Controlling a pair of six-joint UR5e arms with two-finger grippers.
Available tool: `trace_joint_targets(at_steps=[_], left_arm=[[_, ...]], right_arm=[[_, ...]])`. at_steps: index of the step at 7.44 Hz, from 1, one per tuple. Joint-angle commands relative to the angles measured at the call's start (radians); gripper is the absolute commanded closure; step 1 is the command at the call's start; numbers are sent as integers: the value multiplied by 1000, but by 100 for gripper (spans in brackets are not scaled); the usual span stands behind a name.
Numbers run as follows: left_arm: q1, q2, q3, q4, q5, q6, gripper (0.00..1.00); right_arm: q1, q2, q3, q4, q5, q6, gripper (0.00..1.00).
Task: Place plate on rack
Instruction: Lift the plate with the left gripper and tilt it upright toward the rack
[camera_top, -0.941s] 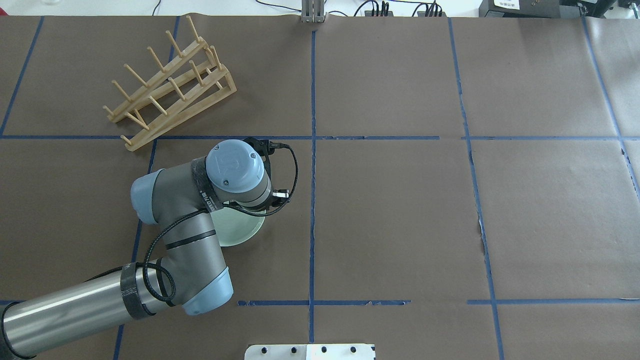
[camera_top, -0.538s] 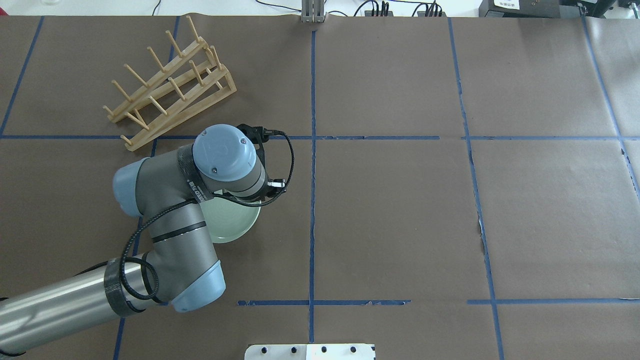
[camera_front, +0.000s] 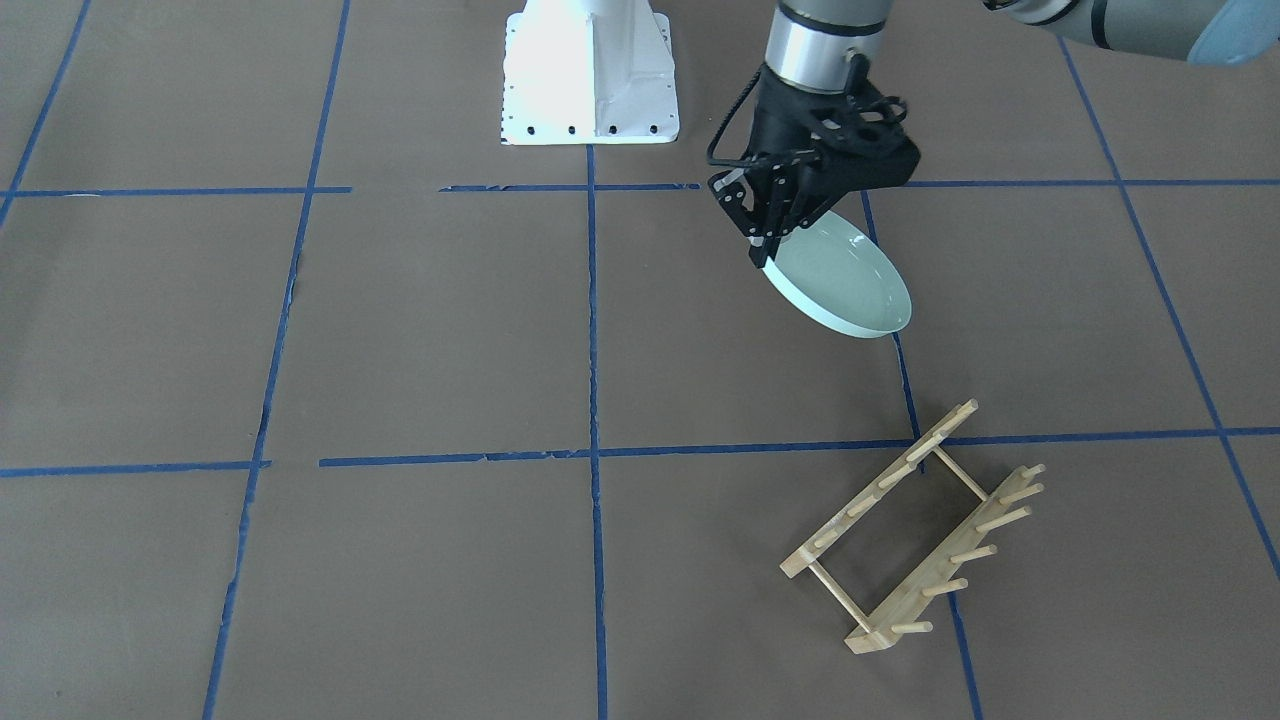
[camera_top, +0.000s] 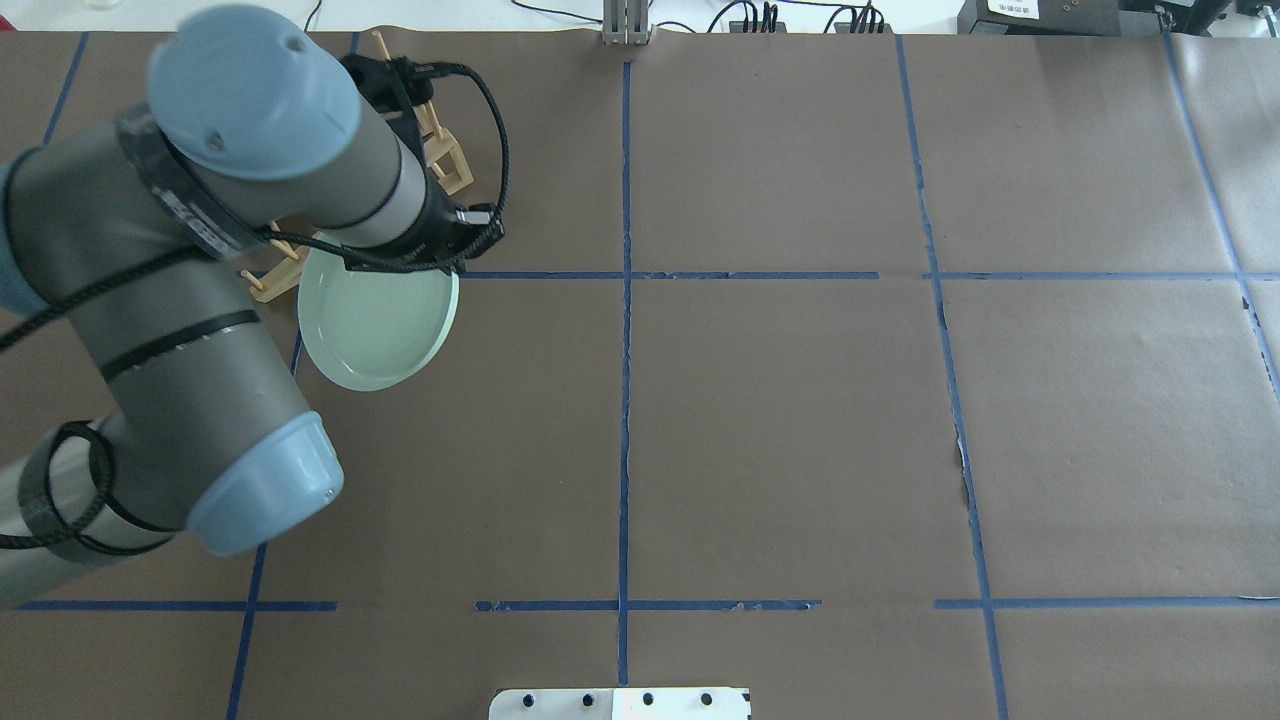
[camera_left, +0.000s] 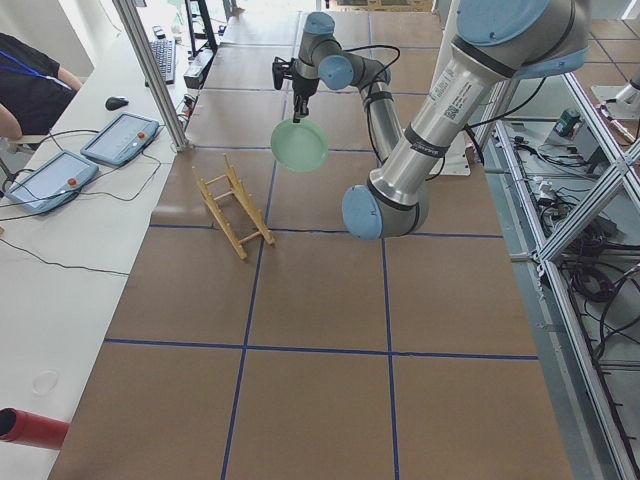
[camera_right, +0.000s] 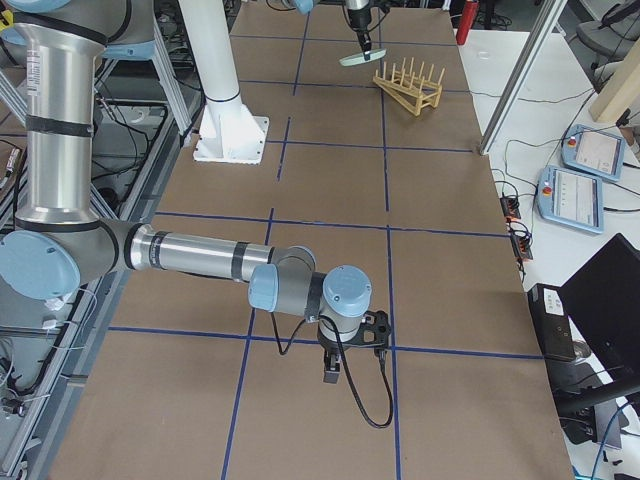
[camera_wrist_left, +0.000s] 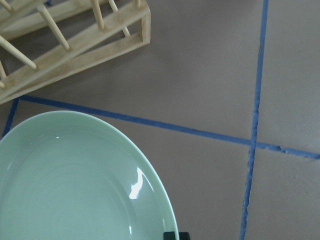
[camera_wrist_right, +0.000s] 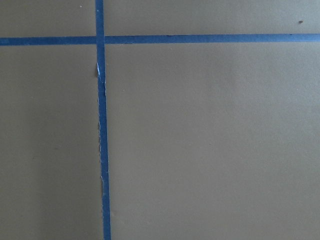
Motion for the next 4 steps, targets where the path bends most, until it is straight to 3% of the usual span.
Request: trace_joint_targets(at_steps=[1, 4], left_arm=[[-82, -3, -5, -106, -27, 13, 100], [-133, 52, 81, -452, -47, -36, 100]], right_arm=[[0, 0, 0, 0, 0, 0, 0], [0, 0, 0, 0, 0, 0, 0]])
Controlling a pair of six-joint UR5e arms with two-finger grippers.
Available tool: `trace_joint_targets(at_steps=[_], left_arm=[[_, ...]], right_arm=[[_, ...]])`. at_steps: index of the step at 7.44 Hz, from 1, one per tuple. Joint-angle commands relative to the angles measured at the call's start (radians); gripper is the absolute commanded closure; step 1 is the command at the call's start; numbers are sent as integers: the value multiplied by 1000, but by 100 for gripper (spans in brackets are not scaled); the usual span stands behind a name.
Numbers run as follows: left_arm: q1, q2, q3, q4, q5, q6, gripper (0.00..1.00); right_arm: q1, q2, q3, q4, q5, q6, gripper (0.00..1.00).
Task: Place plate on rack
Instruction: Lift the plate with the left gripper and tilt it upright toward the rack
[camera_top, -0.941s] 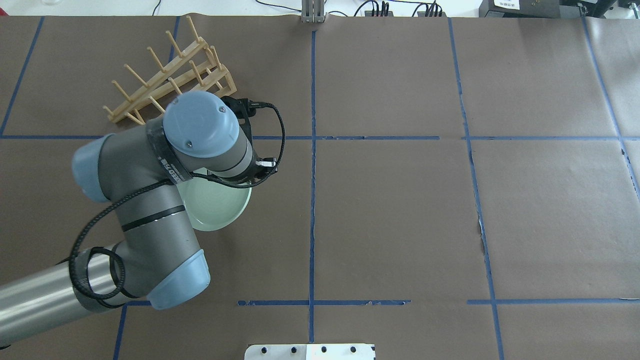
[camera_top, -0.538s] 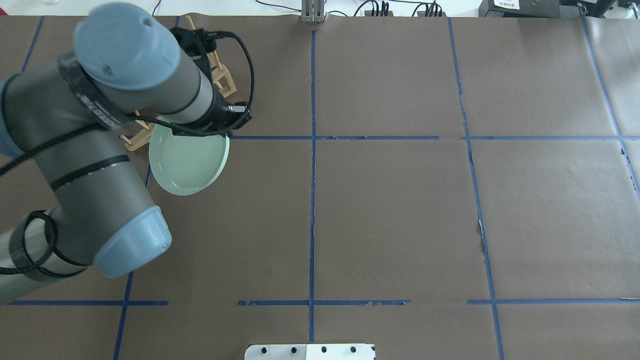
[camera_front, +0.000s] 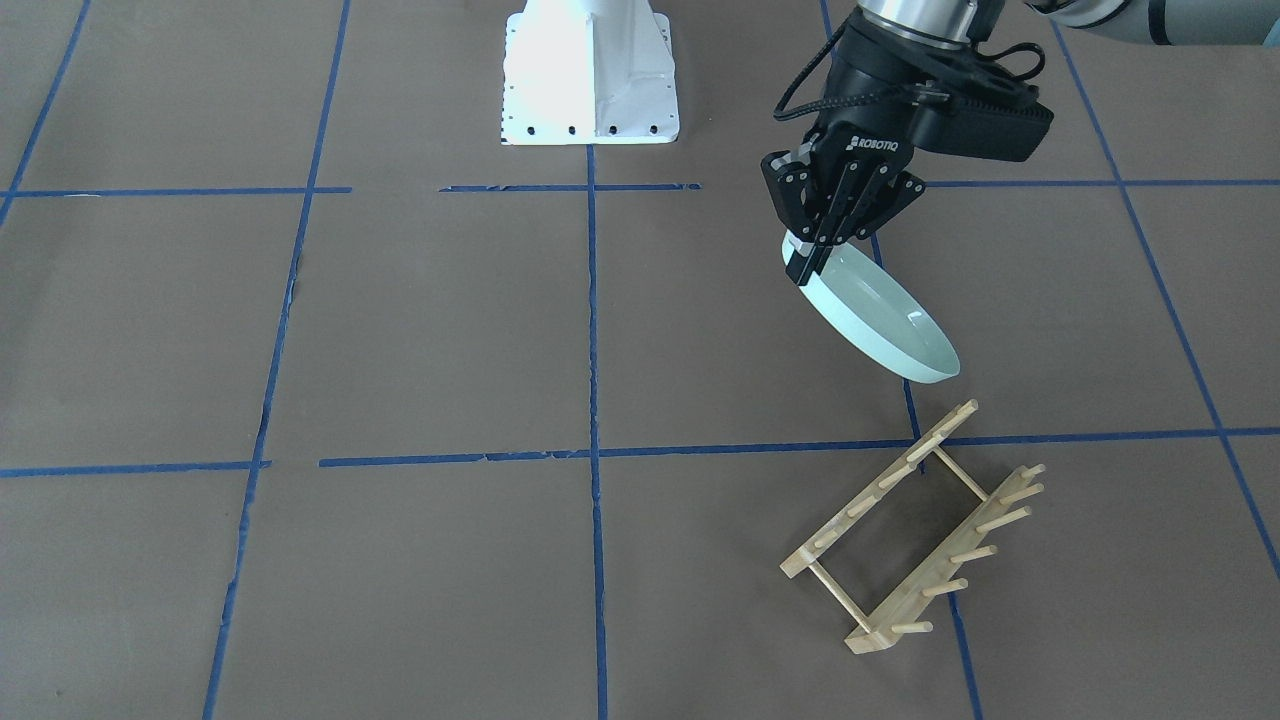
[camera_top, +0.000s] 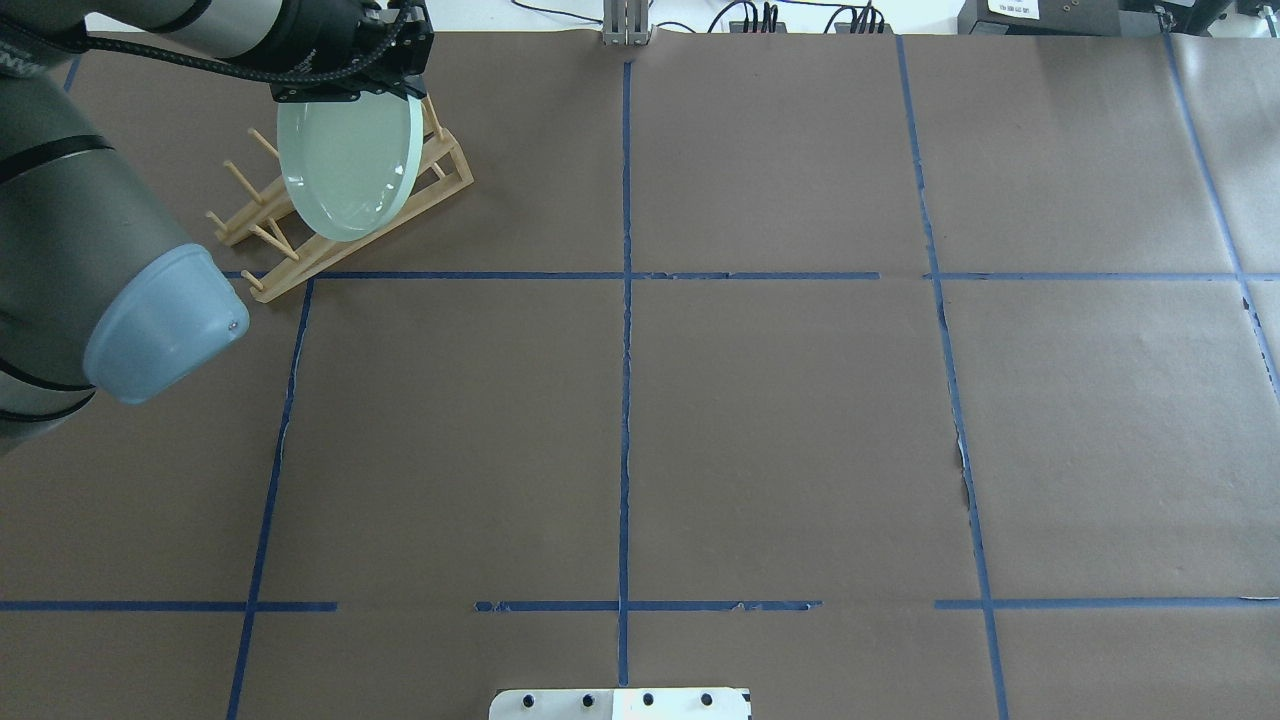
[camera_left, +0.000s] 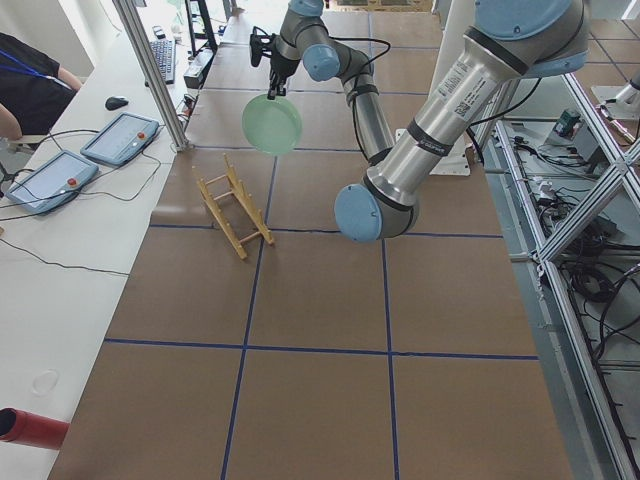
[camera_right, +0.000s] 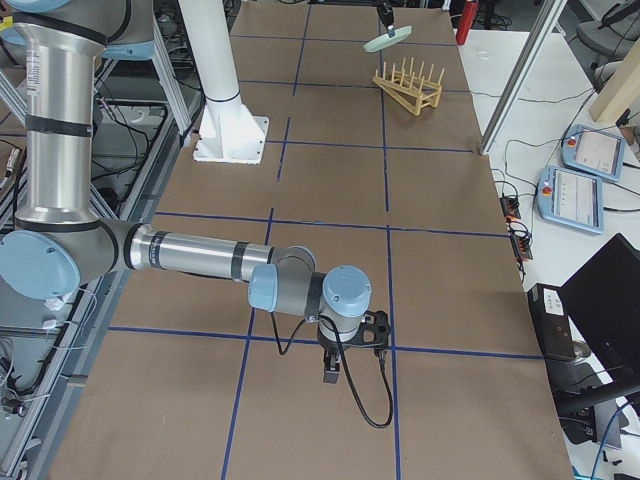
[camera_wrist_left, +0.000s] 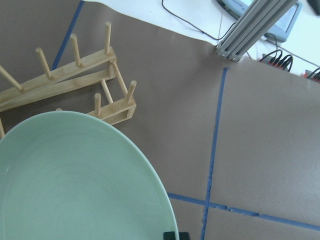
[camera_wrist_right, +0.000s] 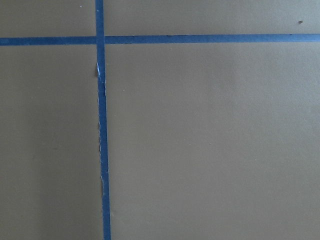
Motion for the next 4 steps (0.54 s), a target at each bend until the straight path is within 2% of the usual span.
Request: trace_joint_targets(at_steps=[1, 3, 4], left_arm=[[-58, 66, 64, -301, -54, -74, 100], [-102, 131, 93, -568, -71, -207, 100], [-118, 136, 140, -723, -69, -326, 100]], right_arm=[[0, 0, 0, 0, 0, 1, 0], [0, 0, 0, 0, 0, 1, 0], [0, 0, 0, 0, 0, -1, 0]])
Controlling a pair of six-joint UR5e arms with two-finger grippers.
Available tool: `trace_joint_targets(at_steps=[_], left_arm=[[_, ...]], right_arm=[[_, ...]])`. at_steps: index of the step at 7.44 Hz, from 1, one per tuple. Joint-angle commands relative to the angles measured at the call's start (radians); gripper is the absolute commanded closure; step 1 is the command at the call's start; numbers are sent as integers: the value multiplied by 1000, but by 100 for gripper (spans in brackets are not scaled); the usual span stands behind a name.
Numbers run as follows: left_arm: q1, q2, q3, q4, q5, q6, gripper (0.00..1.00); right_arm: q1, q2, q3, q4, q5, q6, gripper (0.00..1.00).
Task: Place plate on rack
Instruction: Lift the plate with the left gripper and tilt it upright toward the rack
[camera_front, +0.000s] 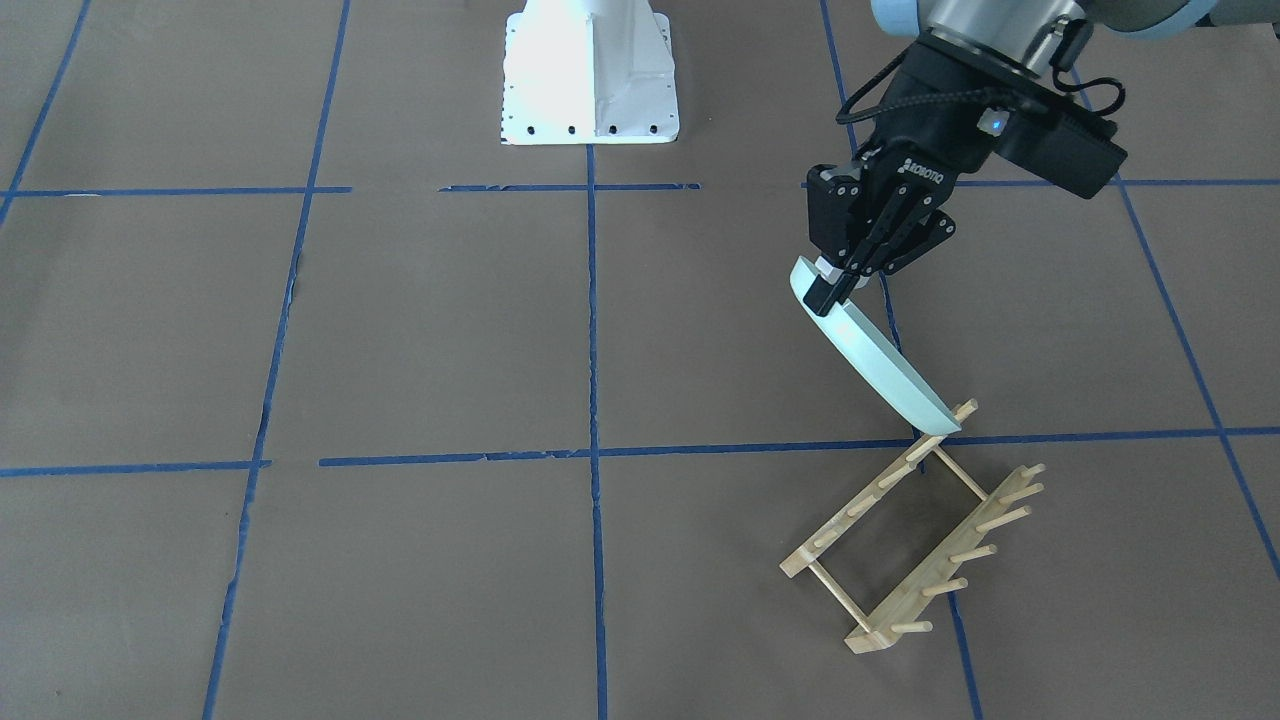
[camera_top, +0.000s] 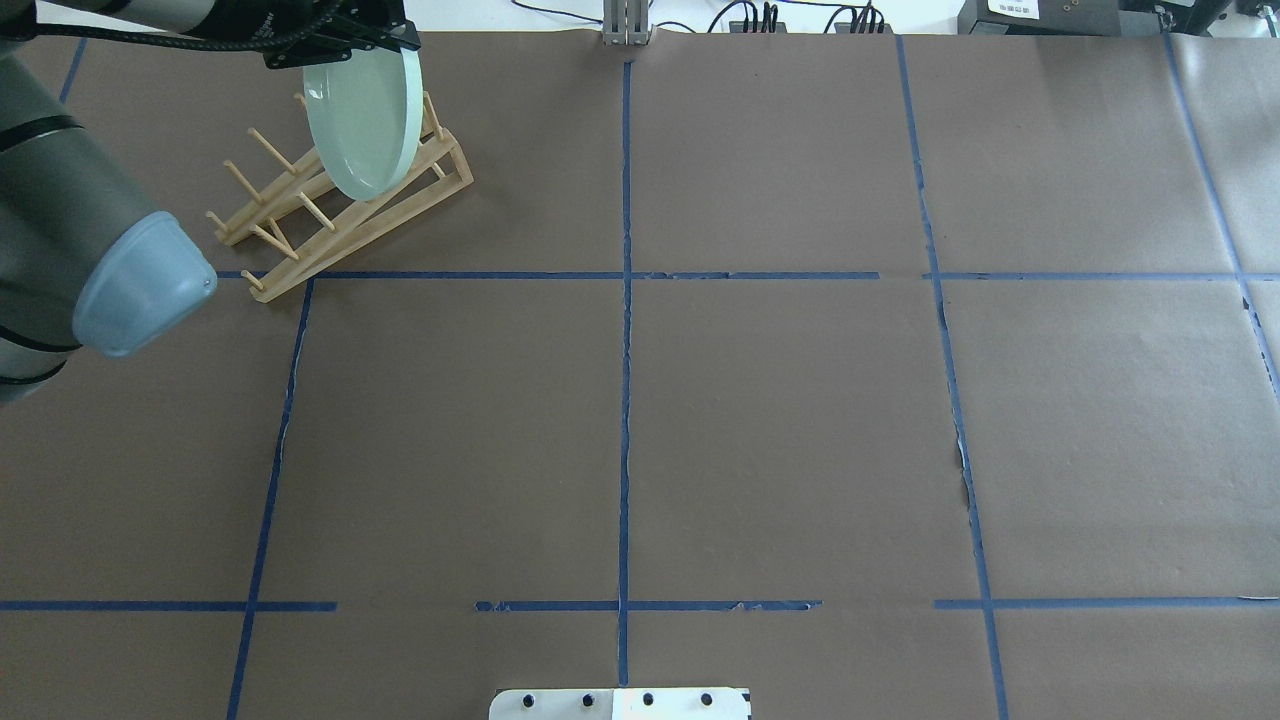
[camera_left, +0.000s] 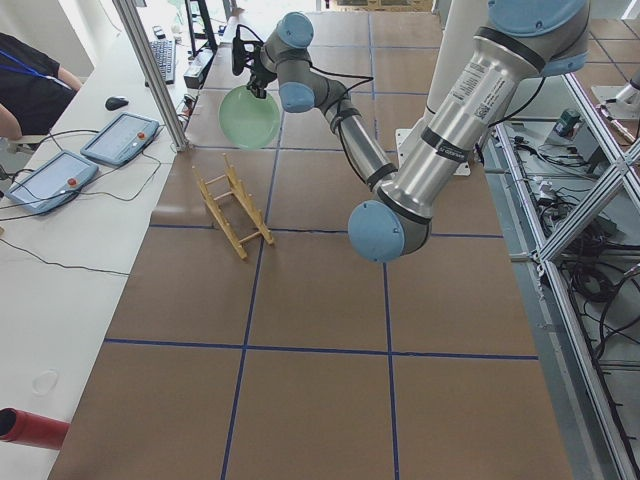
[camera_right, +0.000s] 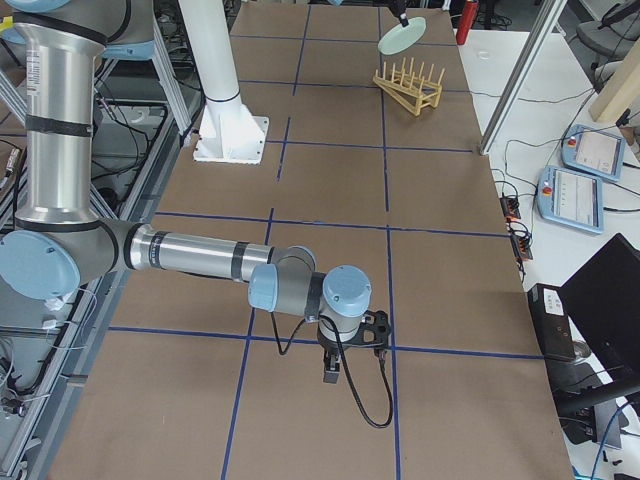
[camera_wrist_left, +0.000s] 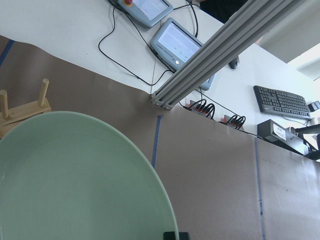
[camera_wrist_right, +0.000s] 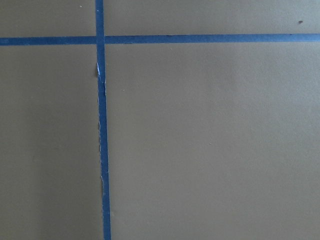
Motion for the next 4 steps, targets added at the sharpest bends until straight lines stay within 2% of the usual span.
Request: trace_joint_targets(at_steps=[1, 2, 4], left_arm=[[-39, 49, 103, -382, 2, -237, 100], [-50, 65, 182, -554, 7, -301, 100], [-100, 65, 309, -779, 42, -384, 100]], right_arm=[[0, 0, 0, 0, 0, 0, 0], [0, 0, 0, 0, 0, 0, 0], [0, 0, 0, 0, 0, -1, 0]])
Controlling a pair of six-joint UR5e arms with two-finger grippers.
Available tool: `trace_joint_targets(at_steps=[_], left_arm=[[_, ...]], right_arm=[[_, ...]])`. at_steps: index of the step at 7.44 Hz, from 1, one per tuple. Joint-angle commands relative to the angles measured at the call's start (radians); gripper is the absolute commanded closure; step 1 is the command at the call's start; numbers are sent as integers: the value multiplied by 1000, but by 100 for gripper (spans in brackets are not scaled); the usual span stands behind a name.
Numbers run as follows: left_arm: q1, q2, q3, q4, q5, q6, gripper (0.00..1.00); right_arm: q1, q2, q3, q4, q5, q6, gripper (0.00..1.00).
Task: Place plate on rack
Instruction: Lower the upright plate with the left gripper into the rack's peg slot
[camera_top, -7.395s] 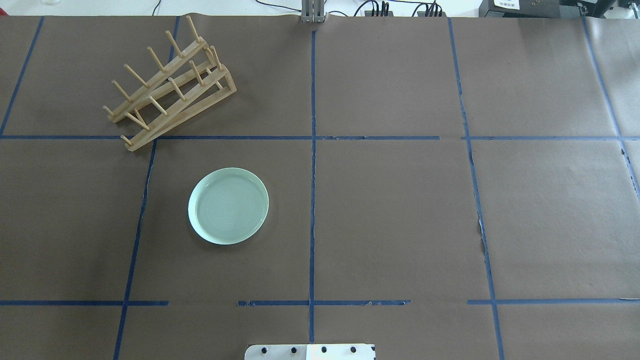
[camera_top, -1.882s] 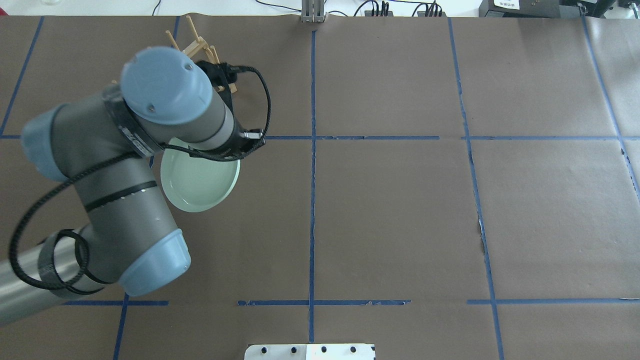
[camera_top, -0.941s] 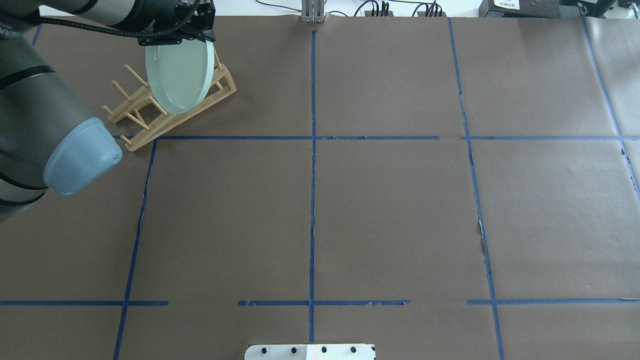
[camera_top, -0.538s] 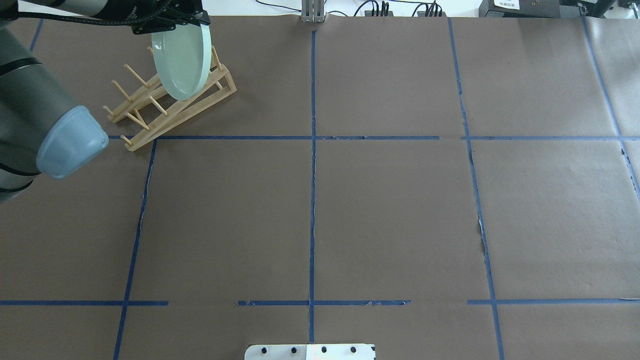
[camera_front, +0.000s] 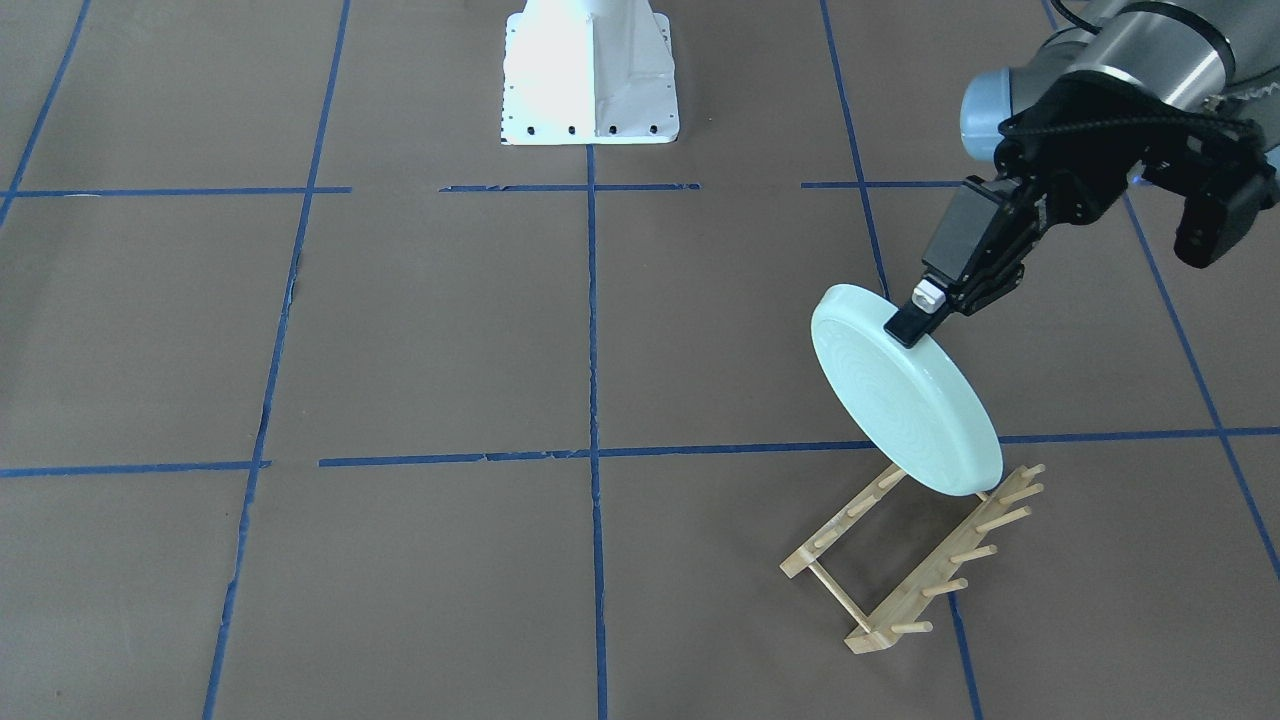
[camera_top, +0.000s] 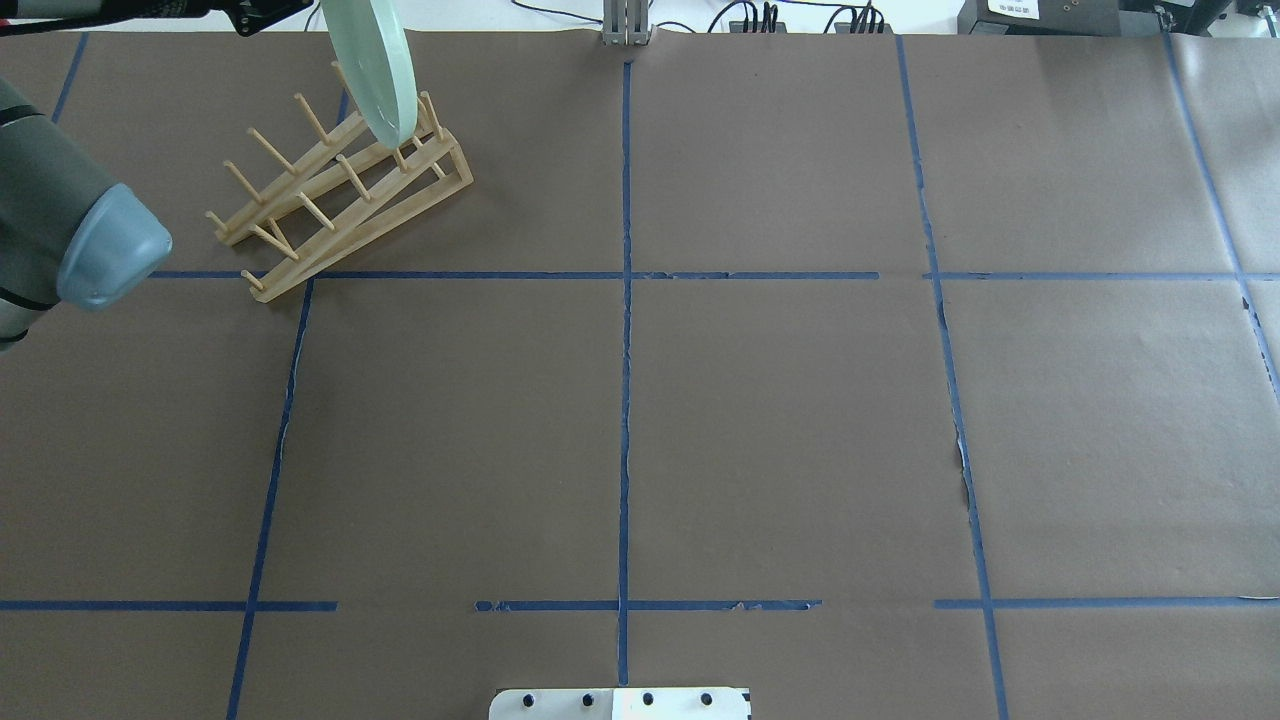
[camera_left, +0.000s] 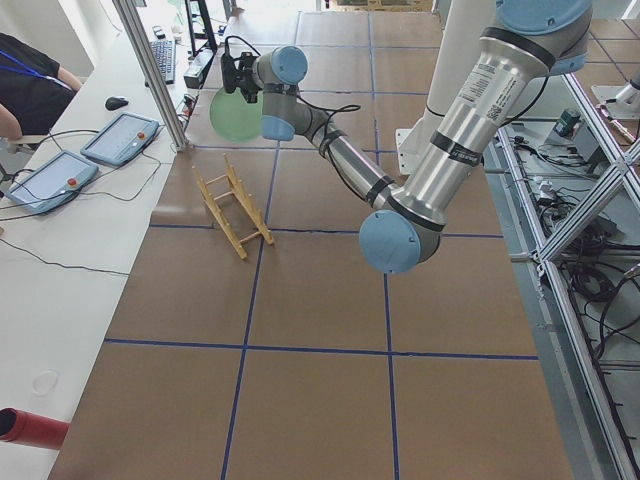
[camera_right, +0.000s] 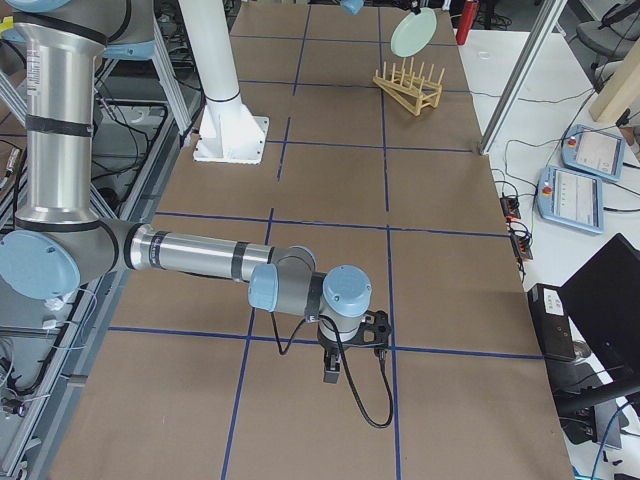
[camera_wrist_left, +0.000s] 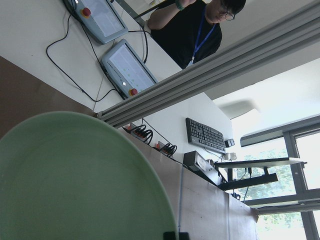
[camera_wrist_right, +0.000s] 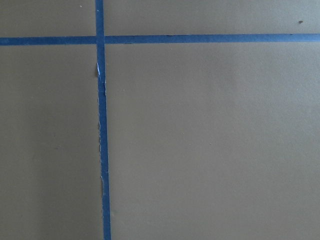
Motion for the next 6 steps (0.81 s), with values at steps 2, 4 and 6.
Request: trace_joint_targets(at_steps=[2, 4, 6], left_arm=[[-23, 2, 192, -364, 146, -149, 100], [-19, -3, 253, -413, 179, -150, 100], [-14, -16, 304, -417, 180, -145, 100]], right_arm=[[1, 0, 0, 0, 0, 0, 0], [1, 0, 0, 0, 0, -1, 0], [0, 0, 0, 0, 0, -1, 0]])
